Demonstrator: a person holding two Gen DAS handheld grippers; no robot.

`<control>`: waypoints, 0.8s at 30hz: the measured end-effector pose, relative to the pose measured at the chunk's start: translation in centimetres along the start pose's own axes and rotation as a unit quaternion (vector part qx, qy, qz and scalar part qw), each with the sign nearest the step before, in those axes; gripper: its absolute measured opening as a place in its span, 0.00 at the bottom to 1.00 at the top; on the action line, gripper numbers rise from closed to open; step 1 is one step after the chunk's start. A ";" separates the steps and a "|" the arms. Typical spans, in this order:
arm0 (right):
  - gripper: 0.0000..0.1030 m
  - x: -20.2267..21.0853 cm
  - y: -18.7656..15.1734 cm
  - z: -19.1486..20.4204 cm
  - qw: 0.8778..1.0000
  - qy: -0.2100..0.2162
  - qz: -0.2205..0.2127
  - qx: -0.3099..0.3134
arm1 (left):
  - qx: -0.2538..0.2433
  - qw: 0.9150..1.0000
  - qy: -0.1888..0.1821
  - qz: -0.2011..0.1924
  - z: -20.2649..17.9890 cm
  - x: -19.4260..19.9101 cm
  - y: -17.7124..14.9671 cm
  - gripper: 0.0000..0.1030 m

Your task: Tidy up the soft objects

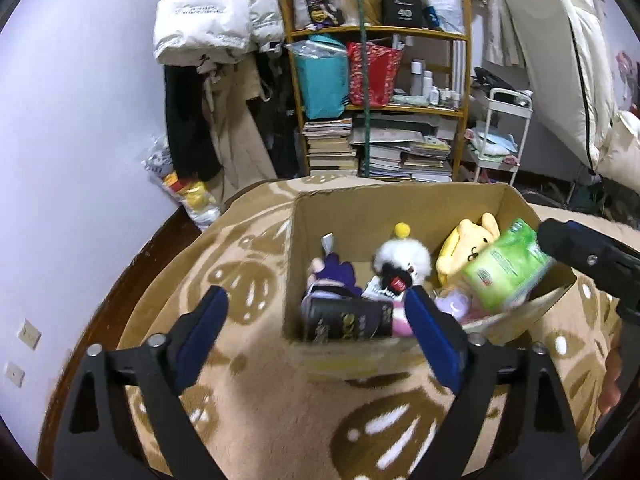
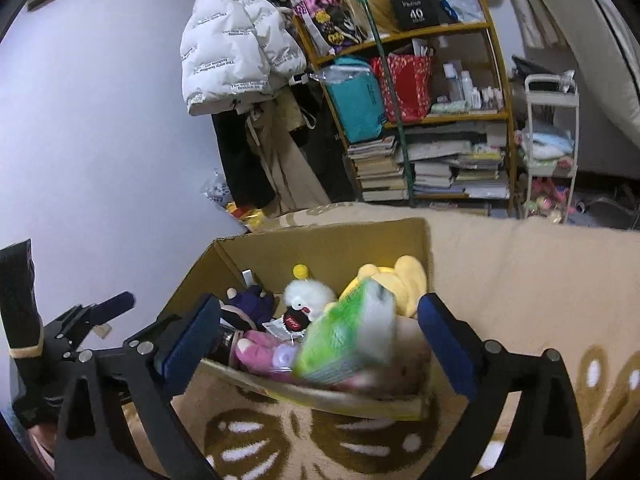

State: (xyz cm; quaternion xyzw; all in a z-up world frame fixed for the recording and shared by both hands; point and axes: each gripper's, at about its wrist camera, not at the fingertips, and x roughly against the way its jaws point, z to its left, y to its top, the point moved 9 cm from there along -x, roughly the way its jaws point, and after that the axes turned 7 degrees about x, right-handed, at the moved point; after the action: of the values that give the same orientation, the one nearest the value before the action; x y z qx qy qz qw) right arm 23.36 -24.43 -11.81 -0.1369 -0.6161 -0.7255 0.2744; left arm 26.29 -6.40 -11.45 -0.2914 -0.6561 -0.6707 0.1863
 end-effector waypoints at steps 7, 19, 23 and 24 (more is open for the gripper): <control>1.00 3.5 0.6 1.6 0.999 -0.013 -0.018 0.027 | 0.016 1.000 -0.005 -0.016 1.2 3.3 -0.1 0.95; 1.00 12.8 1.2 4.4 0.994 -0.046 -0.075 0.065 | 0.005 0.999 0.005 -0.054 2.4 10.9 -2.2 0.98; 1.00 15.5 0.9 5.2 0.990 -0.063 -0.091 0.085 | 0.000 0.998 0.007 -0.068 2.5 12.9 -2.7 0.99; 1.00 15.9 0.8 5.4 0.990 -0.065 -0.094 0.087 | -0.002 0.997 0.009 -0.074 2.5 13.5 -2.7 0.99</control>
State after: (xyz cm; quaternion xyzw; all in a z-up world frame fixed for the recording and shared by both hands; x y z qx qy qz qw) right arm 10.18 -22.96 -1.54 -0.1005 -0.7034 -0.6815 0.1751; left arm 14.71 -1.95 -5.05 -0.2366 -0.6730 -0.6864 0.1415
